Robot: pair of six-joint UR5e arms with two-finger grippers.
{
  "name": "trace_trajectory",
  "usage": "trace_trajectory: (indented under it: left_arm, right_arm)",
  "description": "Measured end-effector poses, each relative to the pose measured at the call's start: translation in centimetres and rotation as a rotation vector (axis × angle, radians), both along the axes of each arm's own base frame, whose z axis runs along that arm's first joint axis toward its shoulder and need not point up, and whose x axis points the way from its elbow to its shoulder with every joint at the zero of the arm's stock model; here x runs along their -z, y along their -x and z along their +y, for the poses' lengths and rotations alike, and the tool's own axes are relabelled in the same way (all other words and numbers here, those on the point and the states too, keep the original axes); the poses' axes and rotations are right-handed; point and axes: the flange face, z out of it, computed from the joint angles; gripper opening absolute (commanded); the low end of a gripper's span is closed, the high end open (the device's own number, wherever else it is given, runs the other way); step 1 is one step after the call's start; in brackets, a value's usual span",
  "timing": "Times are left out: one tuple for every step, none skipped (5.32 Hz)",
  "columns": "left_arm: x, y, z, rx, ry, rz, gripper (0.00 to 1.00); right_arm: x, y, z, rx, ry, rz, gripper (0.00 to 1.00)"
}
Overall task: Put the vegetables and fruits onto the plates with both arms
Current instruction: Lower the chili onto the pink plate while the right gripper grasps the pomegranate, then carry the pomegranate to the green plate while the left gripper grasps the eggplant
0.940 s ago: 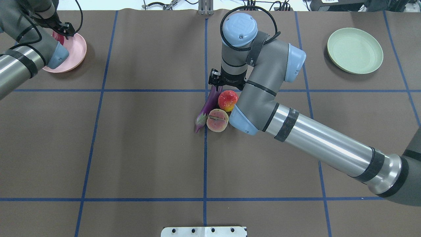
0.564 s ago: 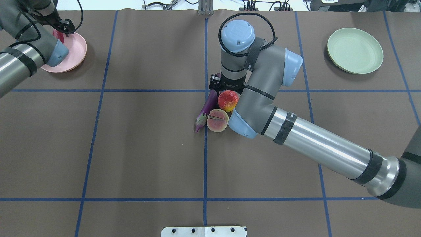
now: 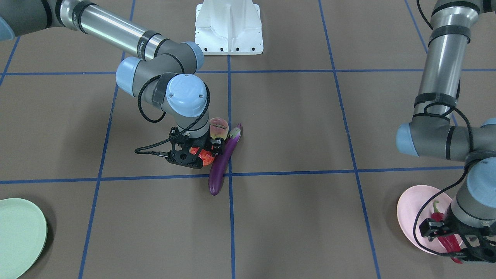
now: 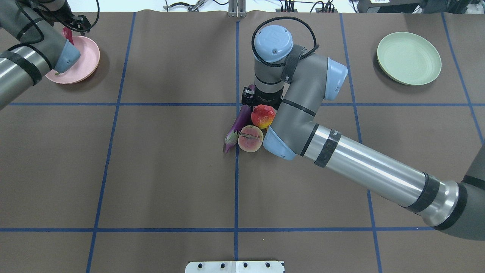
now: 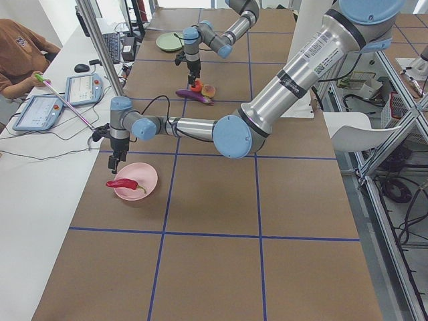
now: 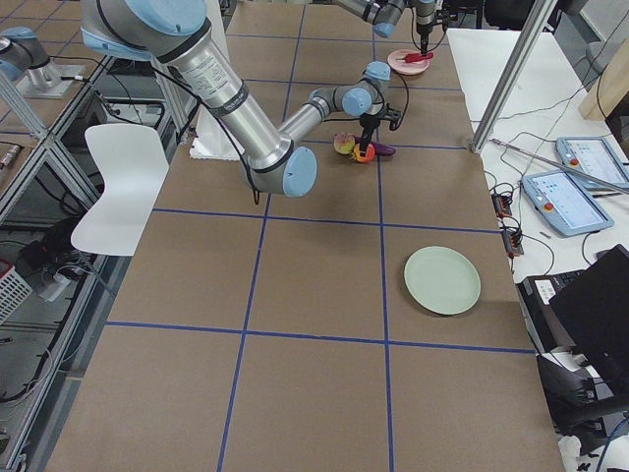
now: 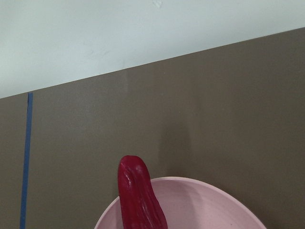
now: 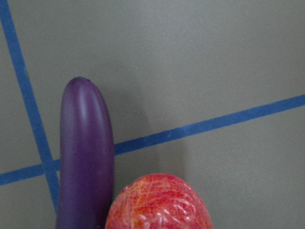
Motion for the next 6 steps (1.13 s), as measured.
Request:
trace_trajectory:
  left_arm:
    - [1.4,0.5,1.4,-0.014,0.018,0.033,1.0]
    - [2.4,0.9,2.2,-0.018,0.026,0.045,1.0]
    - [3.1,1.2,2.3,-0.017,0.026,0.048,1.0]
    - [4.1,1.5,2.5,-0.014,0.036,0.046,1.0]
    - [5.5,1.6,2.8,-0.014,0.049,0.042,1.0]
    - [6.9,1.5,2.9,-0.016,0.056,0.056,1.0]
  right_arm:
    - [-0.1,0.2,-0.2,-0.003,-0.01,-0.015,0.94]
    - [-0.1,0.4,-0.2,-0.004,-0.018,-0.027,0.93]
    - [-0.2,0.5,-0.2,-0.003,-0.02,-0.03,0.92]
    - [-0.4,0.7,0.0,0.0,-0.019,-0.03,0.47]
    - [-0.5,0.8,0.1,0.0,-0.016,-0.029,0.0]
    - [-0.3,0.6,0.2,-0.002,-0.019,-0.036,0.0]
